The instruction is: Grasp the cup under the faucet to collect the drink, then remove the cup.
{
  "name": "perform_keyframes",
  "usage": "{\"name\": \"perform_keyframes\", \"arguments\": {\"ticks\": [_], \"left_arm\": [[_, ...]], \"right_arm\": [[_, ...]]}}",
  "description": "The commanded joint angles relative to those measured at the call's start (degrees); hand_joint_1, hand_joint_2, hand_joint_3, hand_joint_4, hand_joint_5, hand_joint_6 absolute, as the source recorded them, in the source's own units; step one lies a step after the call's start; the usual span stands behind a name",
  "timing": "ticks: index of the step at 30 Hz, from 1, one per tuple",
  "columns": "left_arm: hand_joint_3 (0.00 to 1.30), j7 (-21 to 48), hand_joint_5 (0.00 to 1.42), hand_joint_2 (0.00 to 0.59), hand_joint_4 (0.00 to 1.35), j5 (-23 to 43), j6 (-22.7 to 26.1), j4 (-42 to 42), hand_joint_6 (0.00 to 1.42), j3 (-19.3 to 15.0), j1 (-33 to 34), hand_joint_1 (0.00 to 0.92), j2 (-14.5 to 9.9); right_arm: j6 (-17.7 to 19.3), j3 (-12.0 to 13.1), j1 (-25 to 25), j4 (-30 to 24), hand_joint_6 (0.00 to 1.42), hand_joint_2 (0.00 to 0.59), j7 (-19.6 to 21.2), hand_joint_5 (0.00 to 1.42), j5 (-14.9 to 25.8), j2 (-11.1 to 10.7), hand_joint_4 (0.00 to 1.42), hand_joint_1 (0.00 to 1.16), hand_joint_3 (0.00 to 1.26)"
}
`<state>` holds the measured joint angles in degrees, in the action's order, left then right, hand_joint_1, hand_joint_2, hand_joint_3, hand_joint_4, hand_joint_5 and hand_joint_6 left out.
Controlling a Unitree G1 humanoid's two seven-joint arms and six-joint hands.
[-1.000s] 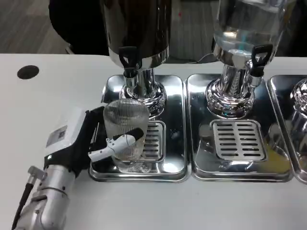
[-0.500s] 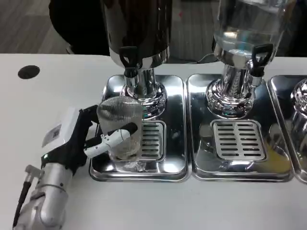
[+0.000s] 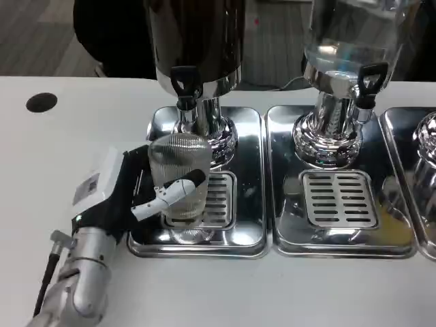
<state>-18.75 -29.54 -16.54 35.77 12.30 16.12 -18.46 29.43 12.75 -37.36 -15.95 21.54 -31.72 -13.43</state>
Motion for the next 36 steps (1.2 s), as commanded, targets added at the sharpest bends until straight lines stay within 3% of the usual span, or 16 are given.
{"name": "perform_keyframes", "arguments": {"ticks": [1, 15, 36], "left_arm": [[0.48, 0.4, 0.42, 0.187, 0.57, -0.5, 0.2, 1.3, 0.44, 1.3, -0.8, 0.206, 0.8], [0.48, -1.0, 0.42, 0.189, 0.57, -0.4, 0.1, -1.0, 0.44, 0.5, -1.4, 0.206, 0.3], [0.48, -3.2, 0.42, 0.197, 0.56, -1.4, 0.9, -0.7, 0.46, 0.9, -1.0, 0.211, 2.0]], "right_arm": [[1.2, 0.6, -0.2, 0.1, 0.00, 0.586, -0.2, 0.00, 0.8, 0.2, 0.09, 0.38, 0.11], [1.7, 0.6, -0.2, 0.6, 0.00, 0.586, -0.3, 0.00, 1.0, 0.1, 0.09, 0.38, 0.11], [2.6, 1.2, -1.2, 0.8, 0.00, 0.586, -0.2, 0.00, 1.4, 0.3, 0.09, 0.40, 0.11]]}}
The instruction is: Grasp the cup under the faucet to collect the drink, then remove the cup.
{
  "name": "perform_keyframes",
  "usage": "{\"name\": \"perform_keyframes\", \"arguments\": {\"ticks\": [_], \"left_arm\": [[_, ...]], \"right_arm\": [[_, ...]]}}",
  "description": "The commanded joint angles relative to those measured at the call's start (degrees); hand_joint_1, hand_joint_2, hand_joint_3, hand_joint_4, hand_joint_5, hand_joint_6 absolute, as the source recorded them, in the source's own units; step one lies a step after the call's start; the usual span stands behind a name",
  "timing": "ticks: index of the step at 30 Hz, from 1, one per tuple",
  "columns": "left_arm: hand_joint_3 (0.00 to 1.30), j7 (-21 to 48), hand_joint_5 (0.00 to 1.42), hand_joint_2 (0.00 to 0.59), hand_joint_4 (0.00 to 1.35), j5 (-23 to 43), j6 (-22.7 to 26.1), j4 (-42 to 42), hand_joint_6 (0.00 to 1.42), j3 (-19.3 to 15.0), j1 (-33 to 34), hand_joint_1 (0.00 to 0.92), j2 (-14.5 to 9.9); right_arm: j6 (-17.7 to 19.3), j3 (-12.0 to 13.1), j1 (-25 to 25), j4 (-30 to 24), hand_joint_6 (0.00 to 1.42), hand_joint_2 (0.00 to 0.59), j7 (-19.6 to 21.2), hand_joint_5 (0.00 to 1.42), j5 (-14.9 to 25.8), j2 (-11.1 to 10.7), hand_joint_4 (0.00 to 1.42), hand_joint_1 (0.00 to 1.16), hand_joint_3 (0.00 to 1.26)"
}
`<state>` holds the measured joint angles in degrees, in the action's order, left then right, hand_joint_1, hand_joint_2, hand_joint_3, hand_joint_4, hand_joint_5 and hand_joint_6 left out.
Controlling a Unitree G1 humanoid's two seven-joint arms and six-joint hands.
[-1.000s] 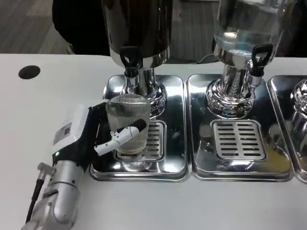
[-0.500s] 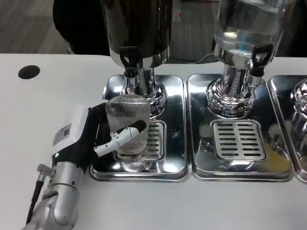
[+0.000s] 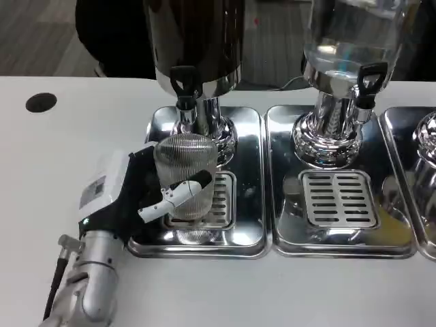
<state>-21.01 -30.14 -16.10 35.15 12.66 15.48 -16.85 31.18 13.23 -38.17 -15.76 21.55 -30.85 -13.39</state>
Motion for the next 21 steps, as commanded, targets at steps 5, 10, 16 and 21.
{"name": "perform_keyframes", "arguments": {"ticks": [5, 10, 16, 21], "left_arm": [[0.48, -1.1, 0.42, 0.198, 0.55, -1.1, 0.9, -0.6, 0.46, 0.4, -0.4, 0.210, 0.1], [0.48, -0.8, 0.38, 0.199, 0.40, -1.3, 1.0, -0.5, 0.46, 0.4, -1.0, 0.179, 0.3], [0.36, 0.0, 0.30, 0.188, 0.19, -1.0, 0.8, -0.7, 0.46, 0.5, -1.9, 0.161, 0.2], [0.27, 1.6, 0.24, 0.132, 0.06, -0.1, 0.3, -1.5, 0.43, 0.3, -2.4, 0.121, -0.1]], "right_arm": [[1.0, 0.7, -0.4, 0.8, 0.00, 0.586, -0.2, 0.00, 0.5, 0.3, 0.09, 0.40, 0.11], [1.3, 0.7, -0.5, 0.9, 0.00, 0.586, -0.1, 0.00, 0.5, 0.4, 0.09, 0.40, 0.11], [1.6, 1.0, -0.5, 0.9, 0.00, 0.586, -0.2, 0.00, 0.7, 0.4, 0.09, 0.41, 0.11], [1.8, 1.0, -0.6, 0.8, 0.00, 0.586, -0.2, 0.00, 0.8, 0.5, 0.09, 0.41, 0.11]]}}
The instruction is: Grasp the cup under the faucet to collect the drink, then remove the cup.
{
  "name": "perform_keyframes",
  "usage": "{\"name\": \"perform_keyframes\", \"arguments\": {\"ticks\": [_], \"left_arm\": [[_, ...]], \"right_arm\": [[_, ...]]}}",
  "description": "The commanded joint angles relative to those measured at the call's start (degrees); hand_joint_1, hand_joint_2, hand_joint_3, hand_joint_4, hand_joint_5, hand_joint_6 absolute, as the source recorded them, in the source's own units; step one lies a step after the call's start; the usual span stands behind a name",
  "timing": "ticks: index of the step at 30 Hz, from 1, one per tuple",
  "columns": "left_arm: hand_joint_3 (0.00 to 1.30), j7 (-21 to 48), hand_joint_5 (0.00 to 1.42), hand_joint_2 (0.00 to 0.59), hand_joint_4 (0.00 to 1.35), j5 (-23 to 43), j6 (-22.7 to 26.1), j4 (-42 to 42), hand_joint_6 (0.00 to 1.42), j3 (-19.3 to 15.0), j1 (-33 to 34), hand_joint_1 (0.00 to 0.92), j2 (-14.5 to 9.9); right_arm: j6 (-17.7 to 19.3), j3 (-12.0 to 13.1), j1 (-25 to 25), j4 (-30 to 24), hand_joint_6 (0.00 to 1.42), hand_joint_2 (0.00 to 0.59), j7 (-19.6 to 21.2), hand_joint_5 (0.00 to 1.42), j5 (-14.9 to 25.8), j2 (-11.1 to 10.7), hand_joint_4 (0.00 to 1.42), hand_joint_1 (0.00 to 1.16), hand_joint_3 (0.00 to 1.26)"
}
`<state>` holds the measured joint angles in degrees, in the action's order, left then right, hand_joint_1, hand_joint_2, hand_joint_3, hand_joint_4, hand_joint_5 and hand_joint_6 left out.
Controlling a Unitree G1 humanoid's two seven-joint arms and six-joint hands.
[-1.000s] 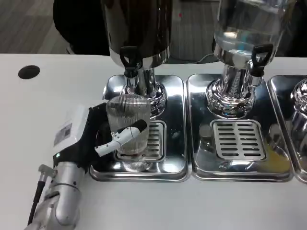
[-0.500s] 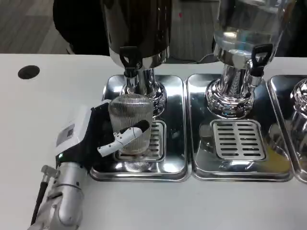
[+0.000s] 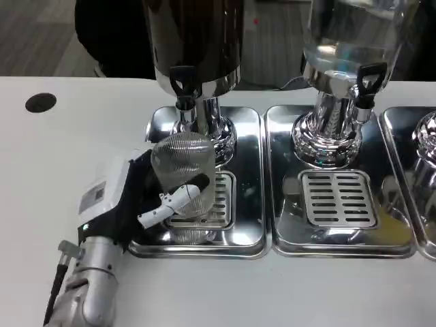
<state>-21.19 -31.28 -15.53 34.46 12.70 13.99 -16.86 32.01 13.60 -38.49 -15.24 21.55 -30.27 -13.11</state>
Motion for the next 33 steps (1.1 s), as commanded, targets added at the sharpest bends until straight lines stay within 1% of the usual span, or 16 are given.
{"name": "perform_keyframes", "arguments": {"ticks": [1, 3, 4, 5, 8, 10, 14, 20, 27, 29, 33], "left_arm": [[0.24, 2.2, 0.23, 0.130, 0.05, 1.3, -0.3, -0.9, 0.42, 0.1, -1.0, 0.117, 0.0], [0.18, 3.2, 0.18, 0.108, 0.01, 2.1, -0.4, -1.1, 0.33, 0.1, -1.1, 0.108, -0.1], [0.13, 3.8, 0.14, 0.085, 0.00, 2.4, -0.4, -1.2, 0.28, 0.1, -1.2, 0.091, -0.1], [0.10, 4.4, 0.11, 0.078, 0.00, 2.7, -0.3, -1.3, 0.24, 0.2, -1.2, 0.080, -0.1], [0.02, 5.9, 0.06, 0.043, 0.00, 3.2, 0.0, -1.5, 0.15, 0.2, -1.4, 0.053, -0.1], [0.00, 7.0, 0.03, 0.024, 0.00, 3.2, 0.1, -1.7, 0.10, 0.3, -1.6, 0.045, -0.5], [0.00, 8.2, 0.01, 0.011, 0.00, 3.8, 0.3, -2.3, 0.02, 0.2, -2.1, 0.043, -1.1], [0.00, 10.5, 0.00, 0.006, 0.00, 4.8, 0.6, -5.2, 0.00, -0.6, -3.8, 0.048, -2.0], [0.00, 11.8, 0.00, 0.001, 0.00, 6.8, 1.3, -11.6, 0.00, -3.2, -7.2, 0.032, -2.8], [0.00, 11.6, 0.00, 0.004, 0.00, 7.3, 1.4, -13.6, 0.00, -4.4, -8.5, 0.021, -2.7], [0.00, 11.5, 0.00, 0.004, 0.00, 7.7, 1.7, -16.3, 0.00, -5.7, -9.9, 0.016, -2.4]], "right_arm": [[1.1, 0.7, -0.3, 0.3, 0.00, 0.586, -0.1, 0.00, 0.3, 0.3, 0.09, 0.41, 0.11], [1.3, 0.8, -0.4, 0.4, 0.00, 0.586, -0.1, 0.00, 0.4, 0.3, 0.09, 0.41, 0.11], [1.5, 0.9, -0.5, 0.4, 0.00, 0.586, -0.1, 0.00, 0.5, 0.3, 0.09, 0.41, 0.11], [1.6, 0.9, -0.5, 0.5, 0.00, 0.586, 0.0, 0.00, 0.6, 0.3, 0.09, 0.41, 0.11], [1.9, 1.1, -0.6, 0.6, 0.00, 0.586, -0.1, 0.00, 0.6, 0.5, 0.09, 0.41, 0.11], [2.0, 1.2, -0.7, 0.6, 0.00, 0.586, -0.1, 0.00, 0.6, 0.6, 0.10, 0.41, 0.11], [2.2, 1.3, -0.7, 0.4, 0.00, 0.586, -0.2, 0.00, 0.7, 0.7, 0.10, 0.41, 0.11], [2.1, 1.3, -0.5, 0.1, 0.00, 0.586, -0.4, 0.00, 0.5, 1.0, 0.10, 0.41, 0.11], [1.6, 1.1, 0.3, 1.0, 0.00, 0.586, -0.6, 0.00, 0.3, 1.2, 0.10, 0.41, 0.11], [1.5, 1.1, 0.6, 1.5, 0.00, 0.586, -0.5, 0.00, 0.2, 1.2, 0.10, 0.41, 0.11], [1.4, 1.0, 1.0, 1.9, 0.00, 0.586, -0.6, 0.00, 0.0, 1.3, 0.10, 0.41, 0.11]]}}
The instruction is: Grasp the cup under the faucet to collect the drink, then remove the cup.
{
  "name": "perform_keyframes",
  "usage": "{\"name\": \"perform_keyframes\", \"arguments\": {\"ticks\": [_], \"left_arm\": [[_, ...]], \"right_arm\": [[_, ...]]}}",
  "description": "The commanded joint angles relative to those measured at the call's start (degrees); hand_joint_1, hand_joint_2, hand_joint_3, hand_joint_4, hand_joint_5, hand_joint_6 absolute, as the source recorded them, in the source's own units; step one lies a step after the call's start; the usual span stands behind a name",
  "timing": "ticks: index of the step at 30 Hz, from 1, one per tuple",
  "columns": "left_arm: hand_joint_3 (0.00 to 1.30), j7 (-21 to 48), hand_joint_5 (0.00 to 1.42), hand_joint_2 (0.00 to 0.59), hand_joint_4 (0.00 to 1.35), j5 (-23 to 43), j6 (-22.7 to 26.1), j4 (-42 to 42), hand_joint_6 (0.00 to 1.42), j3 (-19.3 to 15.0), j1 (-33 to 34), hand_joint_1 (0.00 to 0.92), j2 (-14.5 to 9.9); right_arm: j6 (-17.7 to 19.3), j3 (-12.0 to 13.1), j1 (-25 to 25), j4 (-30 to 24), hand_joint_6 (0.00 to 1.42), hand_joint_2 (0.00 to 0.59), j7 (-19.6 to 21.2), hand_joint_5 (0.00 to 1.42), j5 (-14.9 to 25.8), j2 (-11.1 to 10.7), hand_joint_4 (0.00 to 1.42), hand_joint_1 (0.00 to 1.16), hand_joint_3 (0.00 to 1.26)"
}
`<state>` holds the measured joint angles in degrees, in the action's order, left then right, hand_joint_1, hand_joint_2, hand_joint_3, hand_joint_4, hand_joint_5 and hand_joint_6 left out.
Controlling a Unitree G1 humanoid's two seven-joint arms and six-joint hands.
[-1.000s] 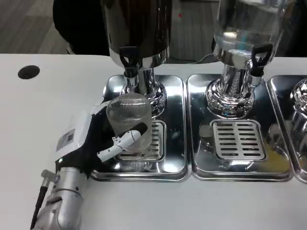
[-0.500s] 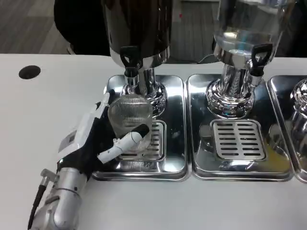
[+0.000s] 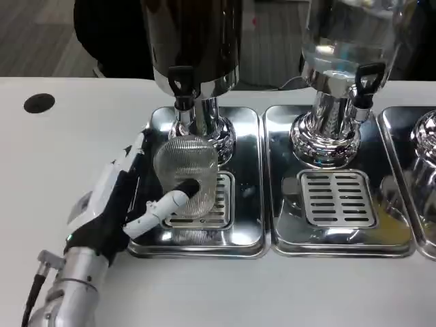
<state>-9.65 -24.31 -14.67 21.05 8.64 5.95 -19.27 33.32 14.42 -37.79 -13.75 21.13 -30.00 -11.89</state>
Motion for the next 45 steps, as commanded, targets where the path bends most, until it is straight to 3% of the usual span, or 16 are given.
{"name": "perform_keyframes", "arguments": {"ticks": [1, 10, 20, 31, 39, 45], "left_arm": [[0.00, 0.0, 0.00, 0.005, 0.00, 0.8, 1.0, -3.7, 0.00, -1.9, -2.2, 0.016, 0.0], [0.00, 1.8, 0.02, 0.012, 0.00, 2.9, 4.0, -12.5, 0.00, -4.6, -4.4, 0.004, 0.3], [0.00, 9.6, 0.03, 0.030, 0.01, 3.9, 13.9, -26.3, 0.00, -7.5, -3.5, 0.008, -1.7], [0.01, 16.2, 0.07, 0.045, 0.07, -2.7, 23.1, -35.5, 0.00, -4.6, -0.2, 0.000, -3.4], [0.08, 17.6, 0.11, 0.050, 0.11, -8.9, 26.6, -38.5, 0.00, -1.2, 2.8, 0.000, -3.3], [0.15, 18.3, 0.12, 0.051, 0.15, -11.8, 27.8, -41.6, 0.00, 1.0, 3.4, 0.000, -1.8]], "right_arm": [[0.1, 0.2, 0.4, 0.5, 0.00, 0.586, -0.2, 0.00, -0.3, 0.1, 0.10, 0.41, 0.11], [-0.3, 0.2, 0.7, 0.6, 0.00, 0.586, -0.2, 0.00, -0.1, 0.5, 0.10, 0.42, 0.11], [-0.5, -0.1, 0.7, 0.3, 0.00, 0.586, -0.2, 0.00, 0.2, 1.6, 0.10, 0.42, 0.11], [-0.7, -0.1, 1.0, 0.3, 0.00, 0.586, -0.4, 0.00, 0.3, 2.6, 0.10, 0.43, 0.11], [-0.6, 0.4, 0.6, 0.4, 0.00, 0.586, -0.2, 0.00, 1.2, 2.9, 0.10, 0.43, 0.11], [-0.5, 0.6, 0.3, 0.5, 0.00, 0.586, -0.2, 0.00, 1.6, 2.9, 0.10, 0.43, 0.11]]}}
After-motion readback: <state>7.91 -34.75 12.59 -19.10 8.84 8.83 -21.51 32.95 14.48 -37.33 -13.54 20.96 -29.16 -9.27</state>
